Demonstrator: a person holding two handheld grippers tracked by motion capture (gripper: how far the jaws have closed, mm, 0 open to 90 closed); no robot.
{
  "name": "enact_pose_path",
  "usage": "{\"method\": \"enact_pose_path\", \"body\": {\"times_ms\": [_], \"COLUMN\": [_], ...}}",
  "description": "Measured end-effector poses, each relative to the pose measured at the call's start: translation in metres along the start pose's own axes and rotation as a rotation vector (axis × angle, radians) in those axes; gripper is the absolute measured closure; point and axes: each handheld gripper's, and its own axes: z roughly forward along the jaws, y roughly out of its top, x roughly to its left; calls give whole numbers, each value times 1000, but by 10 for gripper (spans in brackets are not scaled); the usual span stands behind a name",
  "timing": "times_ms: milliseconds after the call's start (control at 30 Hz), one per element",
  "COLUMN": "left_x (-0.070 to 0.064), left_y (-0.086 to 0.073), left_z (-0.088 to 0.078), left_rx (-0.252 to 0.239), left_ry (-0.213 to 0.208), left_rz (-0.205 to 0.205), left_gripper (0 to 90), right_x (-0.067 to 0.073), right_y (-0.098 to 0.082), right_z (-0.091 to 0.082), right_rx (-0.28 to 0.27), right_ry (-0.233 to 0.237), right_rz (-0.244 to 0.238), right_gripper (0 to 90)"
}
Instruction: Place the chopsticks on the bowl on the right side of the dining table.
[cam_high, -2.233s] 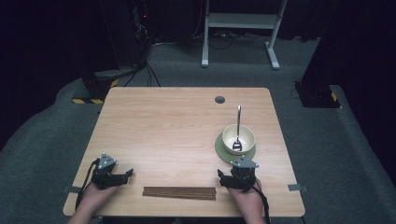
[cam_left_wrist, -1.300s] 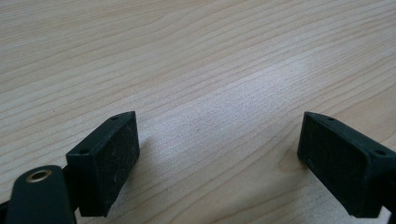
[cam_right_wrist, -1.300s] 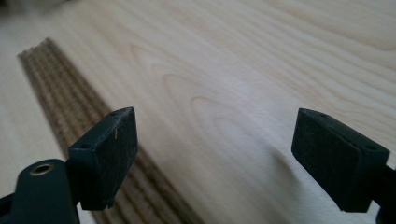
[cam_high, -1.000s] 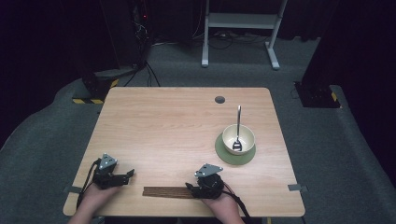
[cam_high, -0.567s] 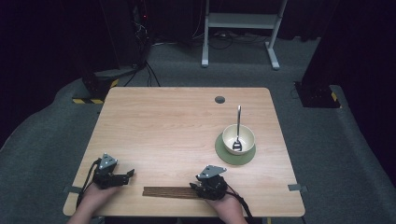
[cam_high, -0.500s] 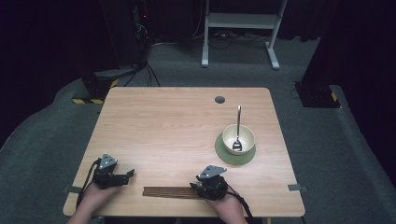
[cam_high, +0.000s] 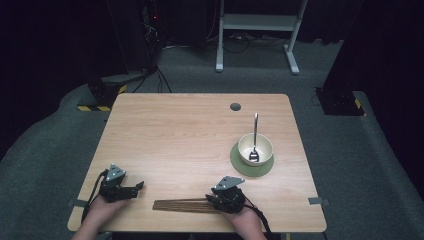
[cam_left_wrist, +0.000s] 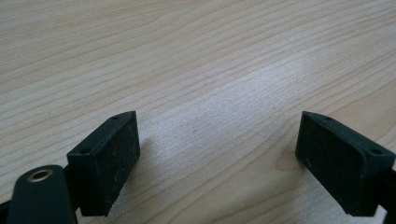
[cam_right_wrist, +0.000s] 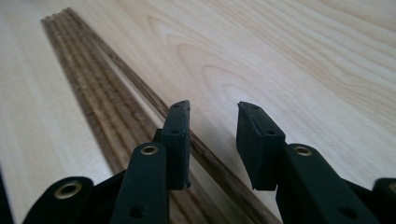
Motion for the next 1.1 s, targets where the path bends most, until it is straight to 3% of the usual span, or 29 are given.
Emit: {"method": "enact_pose_path", "body": {"times_ms": [267, 333, 700, 1100], "left_x": [0, 0, 0, -1], "left_y": [0, 0, 0, 0], "left_z": [0, 0, 0, 0], "left_rx": [0, -1, 0, -3], "left_ry": [0, -4, -6, -4], "left_rz": [0, -2, 0, 2], "left_gripper": [139, 139, 139, 149], "right_x": [-3, 0, -13, -22], "right_y": [-1, -2, -5, -5], "right_z": [-2, -3, -4, -4], "right_rx": [1, 9, 18, 5], "right_ry": [14, 19, -25, -56], "right_rz": [4, -20, 11, -8], "right_gripper": [658, 663, 756, 784]}}
